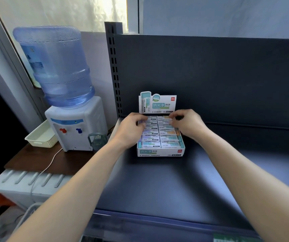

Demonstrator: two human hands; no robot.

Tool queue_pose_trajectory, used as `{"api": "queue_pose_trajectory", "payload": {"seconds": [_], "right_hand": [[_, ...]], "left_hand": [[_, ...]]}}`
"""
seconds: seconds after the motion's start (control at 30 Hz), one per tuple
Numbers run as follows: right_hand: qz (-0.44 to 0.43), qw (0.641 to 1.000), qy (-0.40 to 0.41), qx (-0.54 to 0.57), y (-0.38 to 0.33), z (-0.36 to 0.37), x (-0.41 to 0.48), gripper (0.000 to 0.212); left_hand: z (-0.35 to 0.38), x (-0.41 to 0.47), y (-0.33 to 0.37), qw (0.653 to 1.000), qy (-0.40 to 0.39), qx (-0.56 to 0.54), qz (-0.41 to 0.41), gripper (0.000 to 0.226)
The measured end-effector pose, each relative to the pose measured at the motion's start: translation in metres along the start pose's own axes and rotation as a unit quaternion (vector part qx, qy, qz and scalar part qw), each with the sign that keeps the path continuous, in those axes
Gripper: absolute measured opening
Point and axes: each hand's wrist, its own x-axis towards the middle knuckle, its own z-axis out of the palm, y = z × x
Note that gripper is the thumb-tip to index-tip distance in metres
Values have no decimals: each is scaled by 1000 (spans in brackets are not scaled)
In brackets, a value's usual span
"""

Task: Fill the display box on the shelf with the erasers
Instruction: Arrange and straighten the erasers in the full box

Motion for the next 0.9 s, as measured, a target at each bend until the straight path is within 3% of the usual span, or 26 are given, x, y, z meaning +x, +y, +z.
{"api": "queue_pose_trajectory", "payload": {"seconds": [0.17, 0.33, 0.43, 0.57, 0.67, 0.8, 0.9], "right_hand": [[-11, 999, -14, -30, -4, -7, -6, 49], [-5, 999, -21, -45, -7, -9, -14, 52], [12, 998, -49, -35, -11, -8, -18, 44], [51, 991, -72, -97, -11, -4, -22, 33], [58, 991, -80, -91, -12, -2, -25, 18], [62, 992, -87, -66, -14, 1, -30, 25], [56, 993, -81, -65, -15, 2, -31, 20]], "left_hand": [[1, -1, 1, 1000, 5, -10, 1, 30], [-2, -2, 1, 1000, 1, -27, -15, 30], [-7, -3, -2, 998, -11, -35, -45, 32], [-13, -4, -1, 983, -46, -127, -124, 26], [-15, -7, -1, 979, -53, -152, -124, 27], [-17, -10, 0, 972, -74, -182, -129, 29], [-18, -12, 0, 971, -78, -184, -130, 30]]}}
